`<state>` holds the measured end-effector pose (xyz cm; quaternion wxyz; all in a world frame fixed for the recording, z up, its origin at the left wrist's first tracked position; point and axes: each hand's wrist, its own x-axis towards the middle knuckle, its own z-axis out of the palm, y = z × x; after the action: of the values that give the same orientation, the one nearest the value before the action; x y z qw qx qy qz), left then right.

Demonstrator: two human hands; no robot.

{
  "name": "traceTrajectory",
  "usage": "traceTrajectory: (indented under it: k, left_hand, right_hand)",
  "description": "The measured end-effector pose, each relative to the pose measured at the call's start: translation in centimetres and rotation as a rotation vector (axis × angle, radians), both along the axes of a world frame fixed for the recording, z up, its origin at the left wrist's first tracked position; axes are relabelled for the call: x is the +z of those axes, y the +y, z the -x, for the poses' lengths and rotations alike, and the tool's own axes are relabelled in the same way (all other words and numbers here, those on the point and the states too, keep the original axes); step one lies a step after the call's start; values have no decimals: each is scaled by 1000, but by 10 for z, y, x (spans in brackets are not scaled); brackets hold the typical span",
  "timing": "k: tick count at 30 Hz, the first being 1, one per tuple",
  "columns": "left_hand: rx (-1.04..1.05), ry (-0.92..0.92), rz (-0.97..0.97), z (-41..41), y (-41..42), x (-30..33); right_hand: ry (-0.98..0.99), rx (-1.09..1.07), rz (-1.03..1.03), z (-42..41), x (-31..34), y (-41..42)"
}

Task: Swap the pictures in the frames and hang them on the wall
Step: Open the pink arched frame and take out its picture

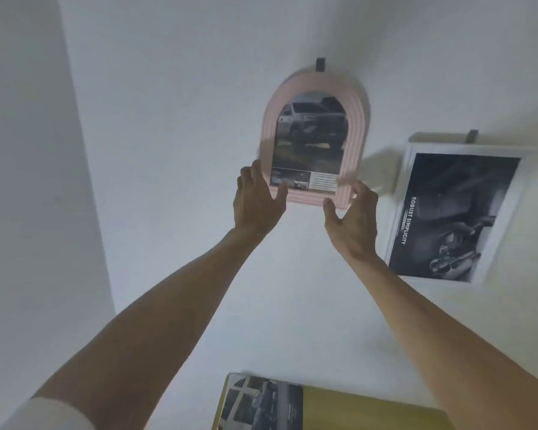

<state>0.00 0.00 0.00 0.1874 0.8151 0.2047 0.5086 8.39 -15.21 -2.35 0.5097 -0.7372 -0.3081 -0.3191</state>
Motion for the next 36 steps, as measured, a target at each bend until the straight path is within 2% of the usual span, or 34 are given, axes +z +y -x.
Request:
traceTrajectory:
  k: [3, 6, 11, 15, 22, 28, 36]
  left_hand:
    - [22, -3, 57, -5, 8, 23]
    - [-48, 19, 218, -12, 20, 36]
    - [-186, -34, 435, -14, 28, 42]
    - [-246, -113, 482, -7, 25, 44]
    - [-313, -144, 431, 8, 15, 44]
    - [-419, -37, 488, 23, 8, 5]
    - [-667, 354, 707, 54, -4, -76]
  right_hand:
    - [120, 47, -12, -15, 21, 0]
    - [265, 80, -36, -28, 34, 3]
    - [338, 126, -84, -36, 44, -2]
    - [332, 163, -114, -37, 48, -8]
    - [314, 147, -133, -24, 45, -22]
    - [432, 101, -50, -4, 6, -52]
    - [679, 97, 184, 23, -79, -97]
